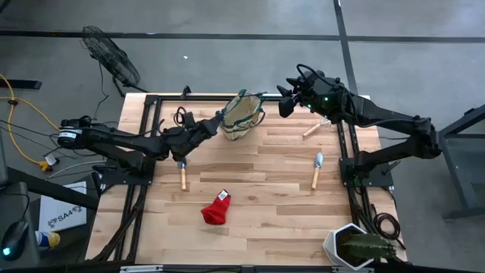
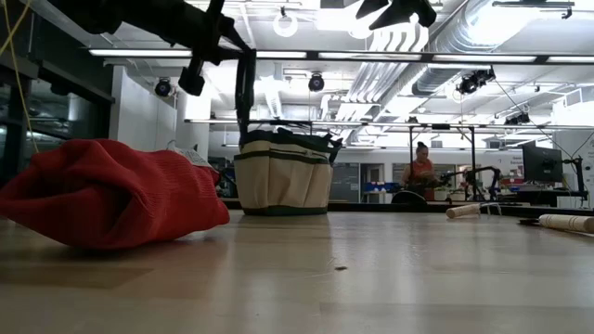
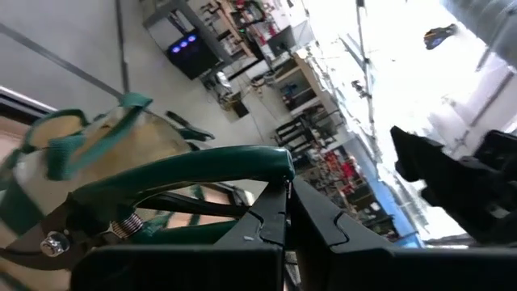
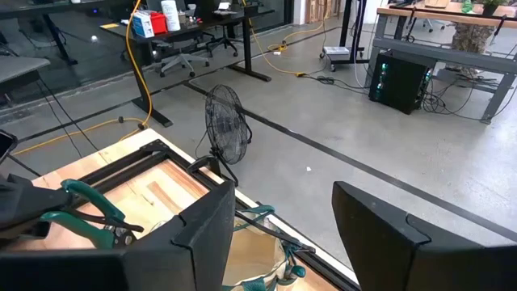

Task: Pick & Place Garden tools in Gardening bag
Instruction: Put the green shears into the white gardening bag

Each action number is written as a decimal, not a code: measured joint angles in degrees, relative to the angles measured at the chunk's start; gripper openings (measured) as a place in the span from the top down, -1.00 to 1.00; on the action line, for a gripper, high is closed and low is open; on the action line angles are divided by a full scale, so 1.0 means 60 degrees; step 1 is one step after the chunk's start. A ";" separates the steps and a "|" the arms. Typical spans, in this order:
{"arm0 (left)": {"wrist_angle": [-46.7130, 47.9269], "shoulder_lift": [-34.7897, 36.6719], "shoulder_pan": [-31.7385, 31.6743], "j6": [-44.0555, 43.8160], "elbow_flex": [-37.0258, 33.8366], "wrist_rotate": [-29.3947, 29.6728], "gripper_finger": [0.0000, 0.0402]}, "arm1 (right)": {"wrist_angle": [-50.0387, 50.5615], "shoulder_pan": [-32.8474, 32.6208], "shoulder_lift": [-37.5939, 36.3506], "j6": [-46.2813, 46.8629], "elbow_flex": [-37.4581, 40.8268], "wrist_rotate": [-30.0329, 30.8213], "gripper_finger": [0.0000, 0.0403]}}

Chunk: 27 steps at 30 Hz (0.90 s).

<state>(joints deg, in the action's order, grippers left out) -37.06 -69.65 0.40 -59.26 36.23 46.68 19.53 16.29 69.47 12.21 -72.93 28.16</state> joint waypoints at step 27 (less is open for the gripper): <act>-0.0288 -0.0142 0.0000 -0.0165 0.0004 0.0297 1.00 | 0.0000 -0.0003 0.0011 0.0000 0.0000 0.0000 0.01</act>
<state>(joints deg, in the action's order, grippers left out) -38.79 -70.50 0.40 -60.25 36.25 48.47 19.53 16.27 69.54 12.21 -72.93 28.16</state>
